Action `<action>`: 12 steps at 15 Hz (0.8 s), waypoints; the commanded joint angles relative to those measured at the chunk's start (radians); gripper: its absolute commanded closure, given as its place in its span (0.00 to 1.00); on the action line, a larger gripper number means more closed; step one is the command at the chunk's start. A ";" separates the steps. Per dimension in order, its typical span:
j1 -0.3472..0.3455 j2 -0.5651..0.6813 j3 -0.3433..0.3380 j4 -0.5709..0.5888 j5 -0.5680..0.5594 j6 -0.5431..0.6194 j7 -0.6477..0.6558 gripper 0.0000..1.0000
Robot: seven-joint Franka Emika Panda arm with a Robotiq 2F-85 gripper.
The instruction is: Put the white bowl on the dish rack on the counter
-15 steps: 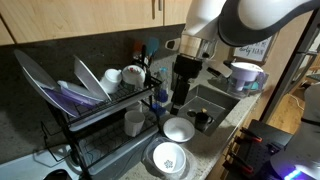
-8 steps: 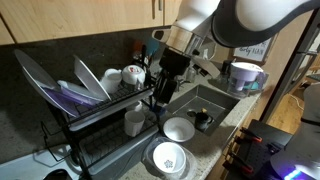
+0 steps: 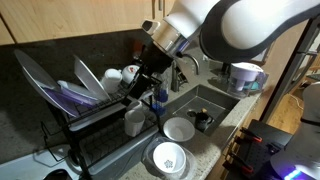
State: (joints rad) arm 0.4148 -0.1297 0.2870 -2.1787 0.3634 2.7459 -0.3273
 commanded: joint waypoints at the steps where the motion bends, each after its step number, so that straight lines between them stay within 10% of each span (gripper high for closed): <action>1: 0.001 0.055 0.016 0.030 -0.010 0.129 0.026 0.00; 12: -0.011 0.109 0.013 0.028 -0.108 0.249 0.116 0.00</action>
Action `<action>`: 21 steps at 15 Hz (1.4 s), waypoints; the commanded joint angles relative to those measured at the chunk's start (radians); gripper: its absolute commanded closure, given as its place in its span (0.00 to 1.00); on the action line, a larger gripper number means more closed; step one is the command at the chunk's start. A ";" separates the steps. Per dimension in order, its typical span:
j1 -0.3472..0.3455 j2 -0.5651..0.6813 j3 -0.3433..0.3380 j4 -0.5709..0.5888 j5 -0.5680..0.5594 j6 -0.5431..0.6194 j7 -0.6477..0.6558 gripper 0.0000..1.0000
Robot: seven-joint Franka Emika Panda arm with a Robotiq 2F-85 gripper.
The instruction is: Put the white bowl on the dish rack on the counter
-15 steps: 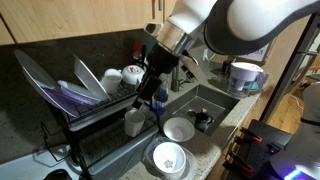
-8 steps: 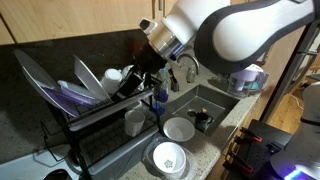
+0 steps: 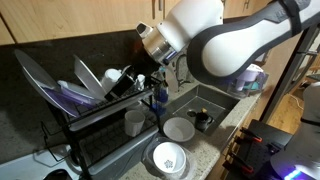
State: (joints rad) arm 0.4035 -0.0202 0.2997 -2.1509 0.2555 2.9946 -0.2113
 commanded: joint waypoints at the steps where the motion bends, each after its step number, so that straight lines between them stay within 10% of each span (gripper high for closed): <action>1: 0.000 0.000 0.000 0.001 0.000 0.000 0.000 0.00; 21: 0.002 0.205 -0.078 0.188 -0.159 0.176 0.113 0.00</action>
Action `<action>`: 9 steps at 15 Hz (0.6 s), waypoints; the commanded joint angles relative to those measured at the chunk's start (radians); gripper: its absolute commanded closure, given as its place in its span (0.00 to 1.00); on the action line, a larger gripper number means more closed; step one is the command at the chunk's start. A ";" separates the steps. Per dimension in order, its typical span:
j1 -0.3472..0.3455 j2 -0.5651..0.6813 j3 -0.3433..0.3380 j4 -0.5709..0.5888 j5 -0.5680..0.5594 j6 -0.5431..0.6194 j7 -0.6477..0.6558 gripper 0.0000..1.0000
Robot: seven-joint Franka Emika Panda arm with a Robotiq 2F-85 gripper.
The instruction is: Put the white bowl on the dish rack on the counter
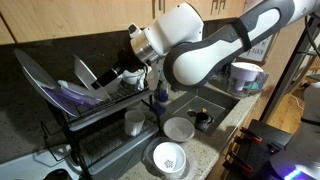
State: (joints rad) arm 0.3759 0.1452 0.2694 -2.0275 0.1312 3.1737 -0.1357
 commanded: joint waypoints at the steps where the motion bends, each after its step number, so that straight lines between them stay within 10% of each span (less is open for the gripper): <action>1: 0.033 0.049 -0.054 0.077 -0.045 -0.005 0.049 0.00; 9: 0.122 0.084 -0.131 0.112 -0.050 -0.008 0.065 0.03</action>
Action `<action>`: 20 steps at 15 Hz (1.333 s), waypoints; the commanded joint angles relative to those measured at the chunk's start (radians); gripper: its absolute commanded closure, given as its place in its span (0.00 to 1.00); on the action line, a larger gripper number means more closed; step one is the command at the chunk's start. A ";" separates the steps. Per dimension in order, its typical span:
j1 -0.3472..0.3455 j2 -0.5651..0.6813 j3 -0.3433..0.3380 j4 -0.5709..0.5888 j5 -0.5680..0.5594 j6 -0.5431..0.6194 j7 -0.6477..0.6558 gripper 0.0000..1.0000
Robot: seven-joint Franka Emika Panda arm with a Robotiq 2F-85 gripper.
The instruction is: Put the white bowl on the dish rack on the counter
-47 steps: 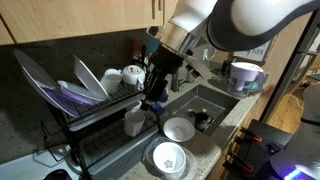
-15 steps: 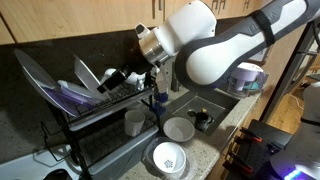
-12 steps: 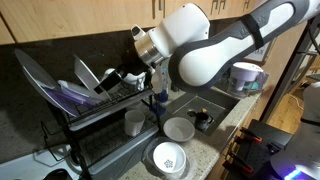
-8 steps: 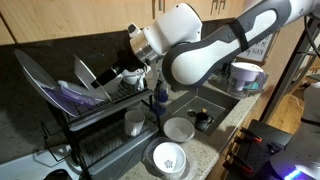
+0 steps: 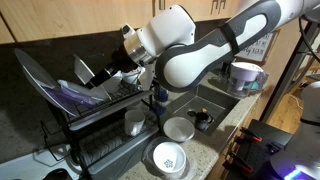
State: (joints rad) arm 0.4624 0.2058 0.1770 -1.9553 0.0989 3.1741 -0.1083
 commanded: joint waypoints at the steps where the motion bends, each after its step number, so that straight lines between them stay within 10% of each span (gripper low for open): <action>1: 0.043 0.024 -0.045 0.039 -0.014 -0.009 0.037 0.07; 11: 0.124 0.011 -0.131 0.004 -0.007 0.007 0.054 0.91; 20: 0.210 0.006 -0.234 -0.001 -0.007 0.014 0.065 0.94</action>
State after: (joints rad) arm 0.6377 0.2217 -0.0188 -1.9542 0.0983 3.1859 -0.0834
